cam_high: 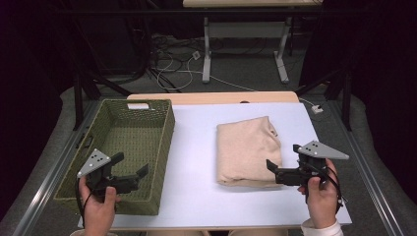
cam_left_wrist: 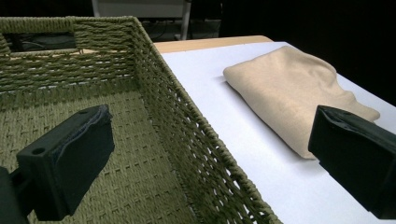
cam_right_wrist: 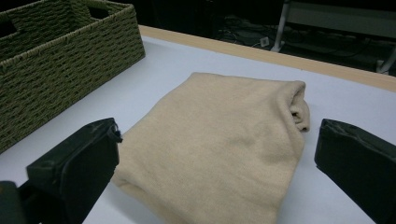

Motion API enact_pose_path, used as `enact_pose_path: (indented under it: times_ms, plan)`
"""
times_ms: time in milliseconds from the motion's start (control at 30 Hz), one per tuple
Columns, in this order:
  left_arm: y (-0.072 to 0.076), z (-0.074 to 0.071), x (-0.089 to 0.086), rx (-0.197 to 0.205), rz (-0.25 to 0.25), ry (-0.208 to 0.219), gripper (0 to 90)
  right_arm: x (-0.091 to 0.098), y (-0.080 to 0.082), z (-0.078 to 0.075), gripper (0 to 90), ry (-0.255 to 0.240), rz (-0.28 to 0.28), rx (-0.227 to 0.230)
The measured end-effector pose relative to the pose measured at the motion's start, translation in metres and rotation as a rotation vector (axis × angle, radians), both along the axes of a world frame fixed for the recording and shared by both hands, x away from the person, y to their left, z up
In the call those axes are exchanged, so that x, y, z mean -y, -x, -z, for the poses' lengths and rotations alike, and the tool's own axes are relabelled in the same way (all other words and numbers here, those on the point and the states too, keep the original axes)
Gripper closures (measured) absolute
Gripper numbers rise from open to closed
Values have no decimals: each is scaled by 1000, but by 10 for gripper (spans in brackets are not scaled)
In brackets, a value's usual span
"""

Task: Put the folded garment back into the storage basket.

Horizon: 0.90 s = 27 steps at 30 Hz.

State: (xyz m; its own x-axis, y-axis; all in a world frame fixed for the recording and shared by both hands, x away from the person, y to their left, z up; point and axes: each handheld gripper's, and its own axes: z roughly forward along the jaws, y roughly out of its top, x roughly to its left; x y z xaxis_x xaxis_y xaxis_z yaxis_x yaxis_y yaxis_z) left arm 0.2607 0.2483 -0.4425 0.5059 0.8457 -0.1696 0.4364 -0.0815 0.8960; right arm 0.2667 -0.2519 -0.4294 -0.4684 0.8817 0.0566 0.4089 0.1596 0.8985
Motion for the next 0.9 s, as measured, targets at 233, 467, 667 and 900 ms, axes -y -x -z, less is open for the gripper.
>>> enact_pose_path:
  times_ms: [233,467,667,900]
  plan:
    - [-1,0,7,2,1,-7,4,3,-1,0,0,-25,10,-5]
    - [3,-4,13,15,30,3,4,3,-3,3,0,-19,44,-33]
    - [6,-7,17,9,42,24,6,1,1,-2,0,-12,38,-12]
    - [3,-8,25,-8,74,32,14,0,3,-5,17,-15,26,-23]
